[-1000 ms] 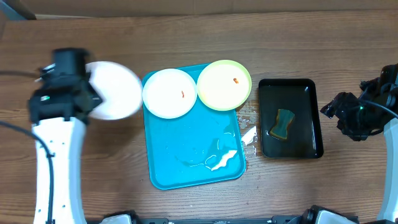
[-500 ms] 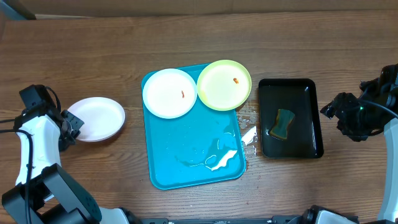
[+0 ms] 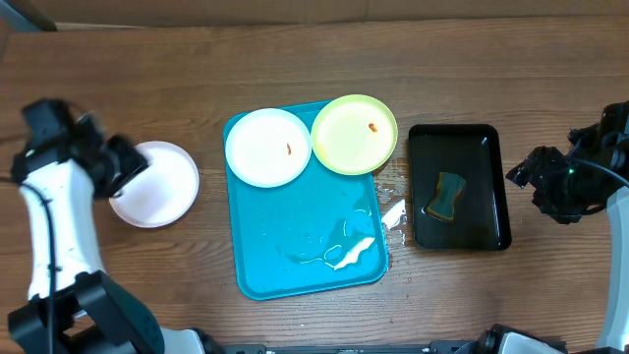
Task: Clean dirty plates on tray and stack at the side
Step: 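Move the left gripper to the rim of the back white plate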
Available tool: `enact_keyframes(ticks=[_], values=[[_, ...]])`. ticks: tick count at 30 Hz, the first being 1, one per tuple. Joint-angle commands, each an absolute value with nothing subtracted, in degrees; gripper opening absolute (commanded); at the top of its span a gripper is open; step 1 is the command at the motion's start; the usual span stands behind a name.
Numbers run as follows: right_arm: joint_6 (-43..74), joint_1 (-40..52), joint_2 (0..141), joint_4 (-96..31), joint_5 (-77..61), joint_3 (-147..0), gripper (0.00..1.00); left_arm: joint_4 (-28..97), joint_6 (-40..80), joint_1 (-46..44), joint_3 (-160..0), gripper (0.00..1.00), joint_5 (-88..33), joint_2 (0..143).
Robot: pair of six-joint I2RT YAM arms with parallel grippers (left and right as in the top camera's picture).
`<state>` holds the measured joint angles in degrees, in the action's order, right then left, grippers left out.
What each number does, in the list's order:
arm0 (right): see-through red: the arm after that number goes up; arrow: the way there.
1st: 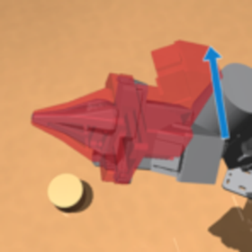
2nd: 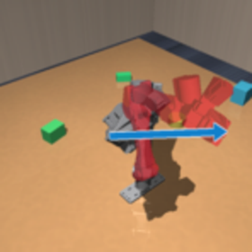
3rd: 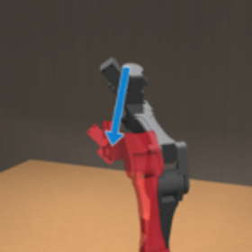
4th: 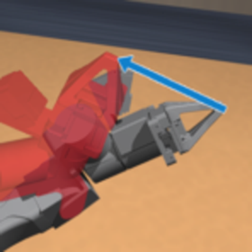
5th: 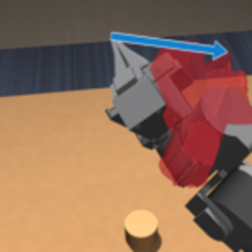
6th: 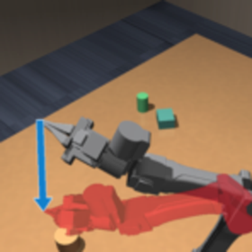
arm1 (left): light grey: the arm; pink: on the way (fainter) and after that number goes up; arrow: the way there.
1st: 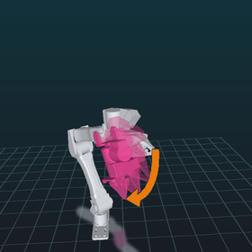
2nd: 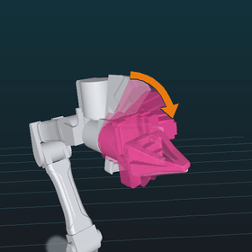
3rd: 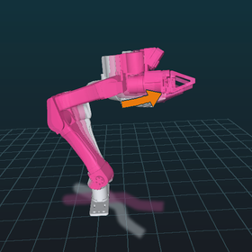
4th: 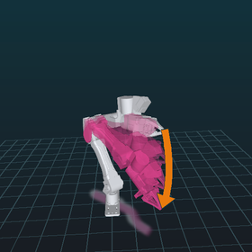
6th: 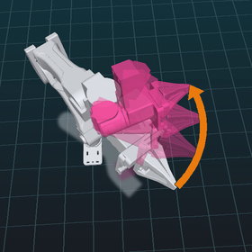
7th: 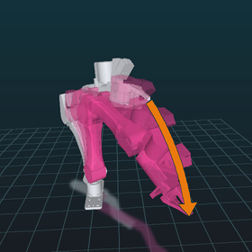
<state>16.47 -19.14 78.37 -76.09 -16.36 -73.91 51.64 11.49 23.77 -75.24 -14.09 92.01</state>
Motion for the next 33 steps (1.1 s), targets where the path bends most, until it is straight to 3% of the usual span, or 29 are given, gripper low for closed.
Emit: enact_keyframes(ticks=[1,7,11,16,33], values=[[16.2,-19.4,78.2,-76.0,-16.8,-74.3,0.65,51.2,5.5,13.6,-76.1,0.6,-19.1,91.3],[16.0,-19.4,78.2,-76.0,-16.8,-74.3,0.65,46.0,7.6,-4.3,-75.9,0.71,-2.4,95.6],[16.0,-19.4,78.2,-76.0,-16.8,-74.3,0.65,44.0,12.6,-8.9,-75.9,0.7,3.8,100.4],[16.0,-19.4,78.2,-76.3,-16.8,-74.3,0.65,44.1,21.9,-8.9,-75.9,0.57,6.2,106.7],[16.0,-19.4,78.2,-76.5,-16.8,-74.3,0.65,47.4,25.7,-7.0,-76.1,0.56,13.1,107.6]])
